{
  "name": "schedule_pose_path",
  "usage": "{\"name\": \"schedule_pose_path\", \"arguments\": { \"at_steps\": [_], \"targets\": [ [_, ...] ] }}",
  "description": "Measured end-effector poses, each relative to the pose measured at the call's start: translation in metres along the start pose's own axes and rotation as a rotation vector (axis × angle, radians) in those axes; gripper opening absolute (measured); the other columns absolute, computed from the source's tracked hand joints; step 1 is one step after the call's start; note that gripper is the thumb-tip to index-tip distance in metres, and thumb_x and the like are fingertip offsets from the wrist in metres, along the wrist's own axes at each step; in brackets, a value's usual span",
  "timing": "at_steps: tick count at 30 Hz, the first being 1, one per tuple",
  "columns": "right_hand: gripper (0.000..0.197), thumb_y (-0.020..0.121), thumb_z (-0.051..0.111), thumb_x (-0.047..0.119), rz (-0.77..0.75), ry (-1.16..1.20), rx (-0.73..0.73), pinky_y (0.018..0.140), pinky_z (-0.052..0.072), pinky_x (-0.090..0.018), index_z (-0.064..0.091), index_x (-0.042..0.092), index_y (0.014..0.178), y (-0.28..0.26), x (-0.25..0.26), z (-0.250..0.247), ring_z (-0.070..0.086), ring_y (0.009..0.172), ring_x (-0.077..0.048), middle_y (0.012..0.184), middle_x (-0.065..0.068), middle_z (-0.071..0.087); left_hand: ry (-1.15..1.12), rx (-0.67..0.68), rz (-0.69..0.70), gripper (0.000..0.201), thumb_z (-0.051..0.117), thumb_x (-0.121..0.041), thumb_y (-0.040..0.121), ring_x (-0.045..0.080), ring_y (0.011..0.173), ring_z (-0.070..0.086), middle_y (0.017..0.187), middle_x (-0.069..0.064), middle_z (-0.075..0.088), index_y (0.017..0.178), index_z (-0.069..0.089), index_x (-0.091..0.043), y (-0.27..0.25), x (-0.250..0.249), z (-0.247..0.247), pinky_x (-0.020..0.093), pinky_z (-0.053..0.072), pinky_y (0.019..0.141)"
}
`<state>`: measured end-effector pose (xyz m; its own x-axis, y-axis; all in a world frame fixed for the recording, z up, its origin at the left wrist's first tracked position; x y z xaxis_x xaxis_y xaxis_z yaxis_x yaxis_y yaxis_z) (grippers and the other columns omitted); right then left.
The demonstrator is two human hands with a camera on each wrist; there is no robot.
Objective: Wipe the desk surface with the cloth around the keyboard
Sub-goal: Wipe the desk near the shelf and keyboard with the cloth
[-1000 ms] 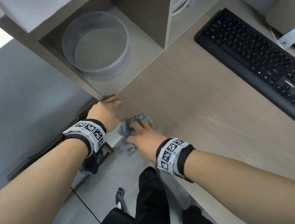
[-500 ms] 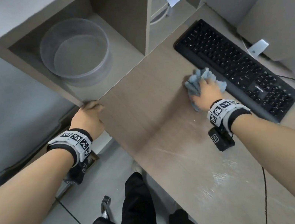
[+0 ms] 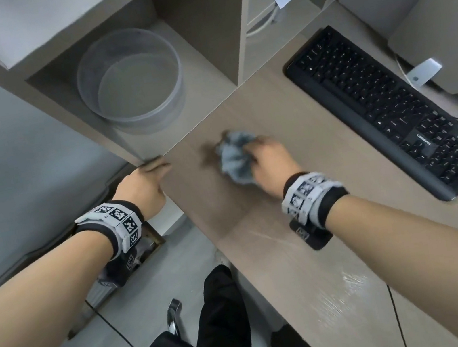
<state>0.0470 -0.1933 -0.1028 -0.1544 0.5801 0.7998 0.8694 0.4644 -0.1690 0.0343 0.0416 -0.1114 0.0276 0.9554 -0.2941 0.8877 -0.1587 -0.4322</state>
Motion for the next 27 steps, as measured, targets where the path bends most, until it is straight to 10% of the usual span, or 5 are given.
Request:
{"name": "schedule_pose_path", "arguments": {
  "at_steps": [4,7,14,18,27],
  "targets": [
    [0.020,0.093,0.050,0.007,0.366,-0.226,-0.315,0.070,0.042,-0.002,0.064,0.009,0.108,0.032,-0.029,-0.066,0.060,0.086,-0.006,0.103,-0.013,0.061,-0.111,-0.018,0.030,0.061,0.041,0.001,0.085,0.021,0.142,0.035,0.155,-0.005,0.036,0.142,0.045,-0.021,-0.003,0.009,0.006,0.038,0.032,0.115],
    [0.038,0.090,0.057,0.019,0.425,-0.417,-0.158,0.105,0.042,-0.040,0.059,0.016,0.127,0.054,-0.029,-0.031,0.046,0.126,-0.038,0.135,-0.016,0.051,-0.175,-0.112,0.000,0.057,0.040,0.005,0.083,0.024,0.137,0.042,0.145,0.005,0.050,0.135,0.053,-0.013,-0.007,0.019,0.000,0.036,0.032,0.115],
    [0.054,0.090,0.055,0.014,0.046,-0.485,0.256,0.120,0.013,-0.051,0.041,0.018,0.142,0.036,0.065,0.115,0.009,0.147,-0.038,0.160,-0.013,0.016,-0.149,-0.140,0.003,0.056,0.042,0.010,0.070,0.028,0.125,0.052,0.131,0.005,0.062,0.115,0.067,-0.012,-0.013,0.031,0.000,0.035,0.043,0.104],
    [0.038,0.085,0.057,0.001,-0.097,-0.367,0.417,0.113,0.030,-0.045,0.059,0.010,0.121,-0.014,0.087,0.123,0.030,0.138,-0.030,0.144,-0.009,0.043,-0.158,-0.135,0.005,0.056,0.039,0.011,0.067,0.027,0.125,0.052,0.130,0.004,0.063,0.107,0.069,-0.013,-0.009,0.034,0.001,0.040,0.043,0.105],
    [0.048,0.085,0.056,0.005,0.447,-0.343,-0.149,0.104,0.041,-0.043,0.058,0.013,0.132,-0.013,-0.026,-0.006,0.045,0.121,-0.042,0.138,-0.018,0.048,-0.114,-0.154,-0.071,0.054,0.045,0.000,0.080,0.030,0.126,0.048,0.137,0.005,0.054,0.132,0.055,-0.012,-0.014,0.022,0.005,0.041,0.045,0.101]
  ]
}}
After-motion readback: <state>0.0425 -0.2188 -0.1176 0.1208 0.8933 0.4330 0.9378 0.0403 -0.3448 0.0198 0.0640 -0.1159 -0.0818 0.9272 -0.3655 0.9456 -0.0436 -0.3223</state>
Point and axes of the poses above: each hand's wrist, its own y-axis towards the middle knuckle, its own z-axis out of the palm, x = y × z, the point moved 6 cm from there along y, towards the middle knuckle
